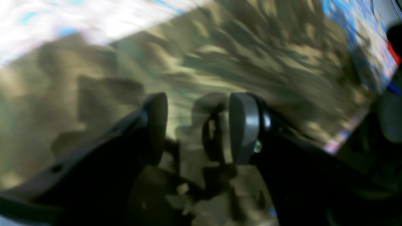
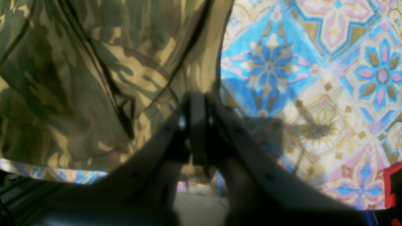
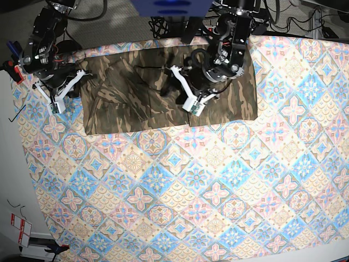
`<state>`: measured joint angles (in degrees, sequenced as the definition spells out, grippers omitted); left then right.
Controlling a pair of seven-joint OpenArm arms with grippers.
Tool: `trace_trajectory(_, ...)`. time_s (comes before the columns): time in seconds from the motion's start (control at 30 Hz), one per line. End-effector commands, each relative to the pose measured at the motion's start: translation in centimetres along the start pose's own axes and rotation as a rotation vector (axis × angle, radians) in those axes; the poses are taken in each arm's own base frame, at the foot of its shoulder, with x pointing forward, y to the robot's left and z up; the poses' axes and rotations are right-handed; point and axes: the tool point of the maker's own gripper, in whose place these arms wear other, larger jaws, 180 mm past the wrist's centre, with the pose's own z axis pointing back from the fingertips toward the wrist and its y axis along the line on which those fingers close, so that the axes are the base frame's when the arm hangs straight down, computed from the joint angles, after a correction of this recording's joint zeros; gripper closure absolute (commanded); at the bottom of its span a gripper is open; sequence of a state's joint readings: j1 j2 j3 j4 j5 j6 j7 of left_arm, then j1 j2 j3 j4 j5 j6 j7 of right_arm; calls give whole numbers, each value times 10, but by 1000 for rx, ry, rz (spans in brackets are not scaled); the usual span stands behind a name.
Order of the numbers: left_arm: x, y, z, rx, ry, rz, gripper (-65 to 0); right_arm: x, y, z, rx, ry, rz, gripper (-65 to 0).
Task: Fold the T-shirt properly
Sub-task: 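Fold the strip end with the left gripper toward the right gripper, then release the folded end and lift the left gripper away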
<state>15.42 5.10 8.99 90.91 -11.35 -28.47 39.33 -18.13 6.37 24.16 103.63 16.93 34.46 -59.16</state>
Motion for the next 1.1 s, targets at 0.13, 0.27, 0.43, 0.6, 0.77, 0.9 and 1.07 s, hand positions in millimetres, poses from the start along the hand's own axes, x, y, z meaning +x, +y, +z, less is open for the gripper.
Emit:
trace_trajectory(0.13,40,20,38,90,-142,-41,-194,9,-1,5,0,-31,18,0)
trace_trajectory(0.27,38,73,86,262,-164,-35,0,9,34,2,79,-20,93,0)
trace_trajectory(0.43,12,131,142,450,-117,-18,0,-5,111,-4,265,13,184,0)
trace_trajectory(0.6,-9,185,210,659,-78,4,0,-16,194,-3,468,30,241,0)
trace_trajectory(0.77,-34,222,260,779,0,17,0,-15,231,0,543,21,226,0)
trace_trajectory(0.9,-59,237,277,804,38,43,0,-15,234,0,554,23,233,-11)
trace_trajectory(1.07,-81,245,284,815,84,48,0,-18,216,-21,531,143,327,-117)
